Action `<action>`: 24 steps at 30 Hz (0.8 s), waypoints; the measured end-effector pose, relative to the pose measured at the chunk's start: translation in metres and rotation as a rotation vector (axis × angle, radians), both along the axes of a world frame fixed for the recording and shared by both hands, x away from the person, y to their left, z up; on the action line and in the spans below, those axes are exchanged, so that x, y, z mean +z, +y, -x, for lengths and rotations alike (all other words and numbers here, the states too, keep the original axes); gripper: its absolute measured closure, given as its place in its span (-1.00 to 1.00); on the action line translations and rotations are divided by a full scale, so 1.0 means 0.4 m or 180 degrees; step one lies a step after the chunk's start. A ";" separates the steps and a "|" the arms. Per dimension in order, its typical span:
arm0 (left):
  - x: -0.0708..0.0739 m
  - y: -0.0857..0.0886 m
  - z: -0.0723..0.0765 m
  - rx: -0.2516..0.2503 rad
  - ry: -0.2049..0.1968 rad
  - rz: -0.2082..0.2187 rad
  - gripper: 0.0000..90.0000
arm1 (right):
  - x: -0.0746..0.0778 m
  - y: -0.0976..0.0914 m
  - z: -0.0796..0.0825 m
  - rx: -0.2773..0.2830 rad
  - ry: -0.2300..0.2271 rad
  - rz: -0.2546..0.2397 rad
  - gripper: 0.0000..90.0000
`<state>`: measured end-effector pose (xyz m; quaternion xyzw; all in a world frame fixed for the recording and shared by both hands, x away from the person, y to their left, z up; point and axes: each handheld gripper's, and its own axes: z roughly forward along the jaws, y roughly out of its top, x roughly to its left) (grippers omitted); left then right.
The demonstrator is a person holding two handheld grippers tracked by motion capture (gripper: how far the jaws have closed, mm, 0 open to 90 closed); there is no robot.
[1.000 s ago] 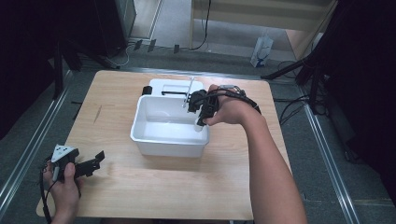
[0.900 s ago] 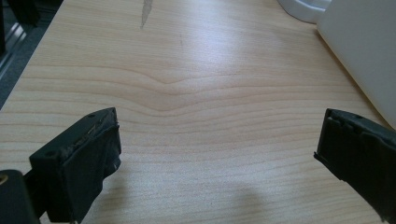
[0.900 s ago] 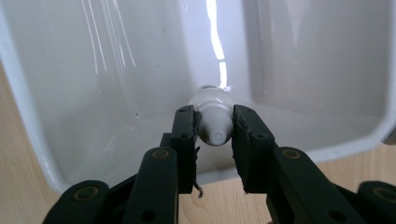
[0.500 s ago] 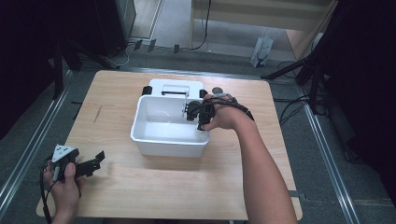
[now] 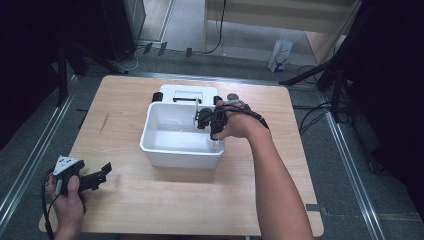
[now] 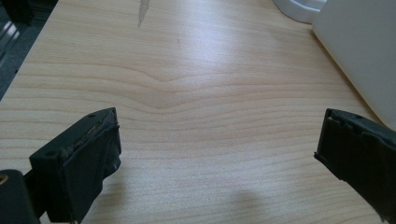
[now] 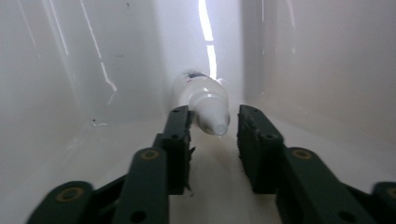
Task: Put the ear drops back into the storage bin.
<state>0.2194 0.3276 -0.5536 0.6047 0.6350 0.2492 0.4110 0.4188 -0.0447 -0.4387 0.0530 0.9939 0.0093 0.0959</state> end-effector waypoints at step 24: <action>0.001 -0.007 0.016 -0.0032 -0.0081 -0.0025 -0.99 | 0.156 -0.041 0.068 -0.0504 -0.0023 -0.0854 -1.00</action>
